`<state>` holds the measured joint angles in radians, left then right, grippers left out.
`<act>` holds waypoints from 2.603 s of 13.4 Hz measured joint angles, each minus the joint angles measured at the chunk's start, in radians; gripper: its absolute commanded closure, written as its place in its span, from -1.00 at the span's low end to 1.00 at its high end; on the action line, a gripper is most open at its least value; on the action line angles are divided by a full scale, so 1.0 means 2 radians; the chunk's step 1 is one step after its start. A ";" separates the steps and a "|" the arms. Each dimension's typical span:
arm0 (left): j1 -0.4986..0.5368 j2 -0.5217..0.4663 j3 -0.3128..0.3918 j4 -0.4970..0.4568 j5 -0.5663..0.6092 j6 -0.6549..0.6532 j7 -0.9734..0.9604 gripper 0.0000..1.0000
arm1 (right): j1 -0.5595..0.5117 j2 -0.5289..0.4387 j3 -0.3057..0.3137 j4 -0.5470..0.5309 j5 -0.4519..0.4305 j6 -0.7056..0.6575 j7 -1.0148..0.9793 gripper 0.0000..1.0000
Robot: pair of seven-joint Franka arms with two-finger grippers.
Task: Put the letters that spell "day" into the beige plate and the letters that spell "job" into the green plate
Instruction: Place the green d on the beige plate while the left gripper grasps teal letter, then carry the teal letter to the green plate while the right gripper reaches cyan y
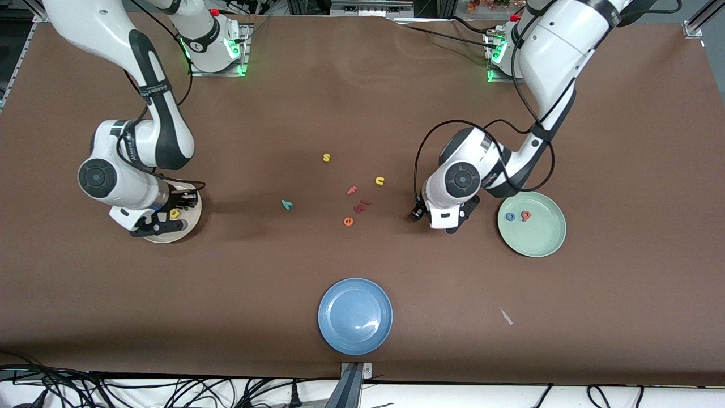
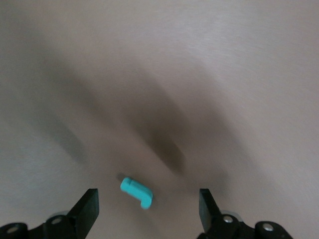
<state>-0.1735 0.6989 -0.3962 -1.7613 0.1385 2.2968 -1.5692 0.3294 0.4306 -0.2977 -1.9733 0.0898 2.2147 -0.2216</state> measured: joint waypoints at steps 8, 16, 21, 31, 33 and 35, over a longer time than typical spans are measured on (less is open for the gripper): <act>0.001 0.000 0.001 -0.024 0.049 0.038 -0.139 -0.42 | 0.011 -0.001 0.006 -0.007 0.003 0.000 -0.003 -1.00; -0.013 -0.001 -0.001 -0.026 0.049 0.038 -0.169 0.08 | 0.021 0.000 0.112 0.007 0.004 0.027 0.030 -1.00; -0.011 -0.002 0.000 -0.026 0.049 0.040 -0.171 0.69 | 0.046 0.023 0.143 0.001 0.004 0.106 0.036 -1.00; 0.010 -0.046 0.001 0.038 0.069 -0.071 0.008 1.00 | 0.085 0.062 0.144 -0.003 0.003 0.180 0.027 -0.78; 0.036 -0.069 0.001 0.068 0.069 -0.138 0.094 1.00 | 0.085 0.063 0.144 -0.003 0.003 0.180 0.024 -0.57; 0.072 -0.084 0.002 0.075 0.068 -0.180 0.187 1.00 | 0.085 0.064 0.143 -0.003 0.003 0.180 0.023 -0.44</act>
<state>-0.0298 0.5303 -0.3930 -1.6119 0.2741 1.9372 -1.1944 0.4998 0.5588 -0.0108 -1.9788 0.0953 2.5740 -0.1749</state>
